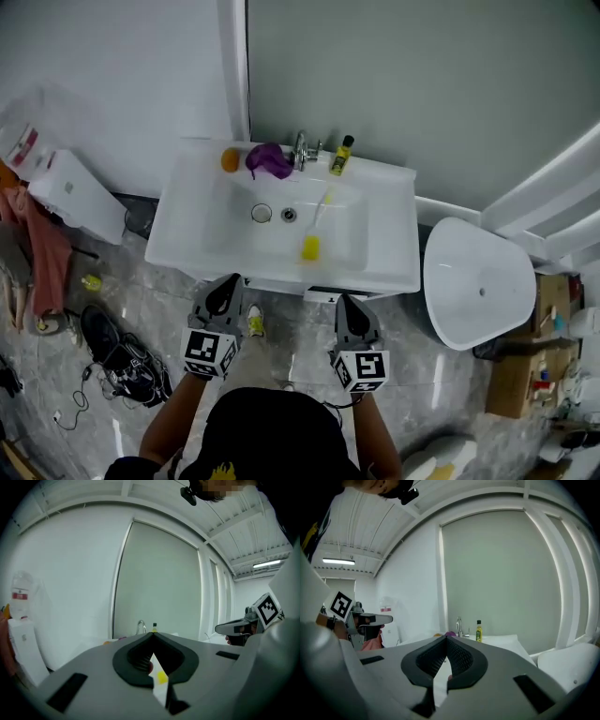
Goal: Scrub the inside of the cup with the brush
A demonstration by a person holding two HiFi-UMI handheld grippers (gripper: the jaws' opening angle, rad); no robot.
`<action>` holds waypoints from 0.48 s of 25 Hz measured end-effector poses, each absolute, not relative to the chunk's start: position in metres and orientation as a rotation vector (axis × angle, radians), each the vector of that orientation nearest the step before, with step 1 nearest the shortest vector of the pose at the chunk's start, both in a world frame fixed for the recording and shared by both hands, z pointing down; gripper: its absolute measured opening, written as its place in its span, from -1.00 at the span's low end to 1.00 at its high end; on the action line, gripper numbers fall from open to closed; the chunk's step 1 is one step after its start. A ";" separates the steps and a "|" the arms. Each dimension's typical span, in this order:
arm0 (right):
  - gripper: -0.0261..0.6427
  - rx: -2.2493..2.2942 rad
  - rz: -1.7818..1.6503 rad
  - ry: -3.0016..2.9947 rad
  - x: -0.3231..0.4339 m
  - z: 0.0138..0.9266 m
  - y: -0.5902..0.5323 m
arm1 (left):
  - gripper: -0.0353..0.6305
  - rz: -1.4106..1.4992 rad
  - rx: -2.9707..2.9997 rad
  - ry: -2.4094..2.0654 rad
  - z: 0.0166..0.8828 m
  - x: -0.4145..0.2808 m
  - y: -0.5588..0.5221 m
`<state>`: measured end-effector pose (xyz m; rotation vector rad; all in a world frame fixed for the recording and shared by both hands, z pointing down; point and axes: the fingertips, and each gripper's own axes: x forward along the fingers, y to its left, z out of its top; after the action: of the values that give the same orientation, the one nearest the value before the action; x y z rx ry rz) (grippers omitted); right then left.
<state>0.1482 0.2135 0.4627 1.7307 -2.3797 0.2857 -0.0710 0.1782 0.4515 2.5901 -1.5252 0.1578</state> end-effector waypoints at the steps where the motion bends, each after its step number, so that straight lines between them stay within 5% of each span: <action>1: -0.84 1.729 0.269 -2.358 0.143 0.464 0.193 | -0.84 0.133 2.589 -1.527 0.452 -0.077 0.154; 12: -0.84 1.776 0.375 -2.191 0.123 0.492 0.040 | -0.84 0.243 2.587 -1.341 0.513 -0.097 -0.022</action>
<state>0.1225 0.0399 0.4915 1.7756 -2.1913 0.3748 -0.0968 -0.0224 0.5127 2.5865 -1.3408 0.2432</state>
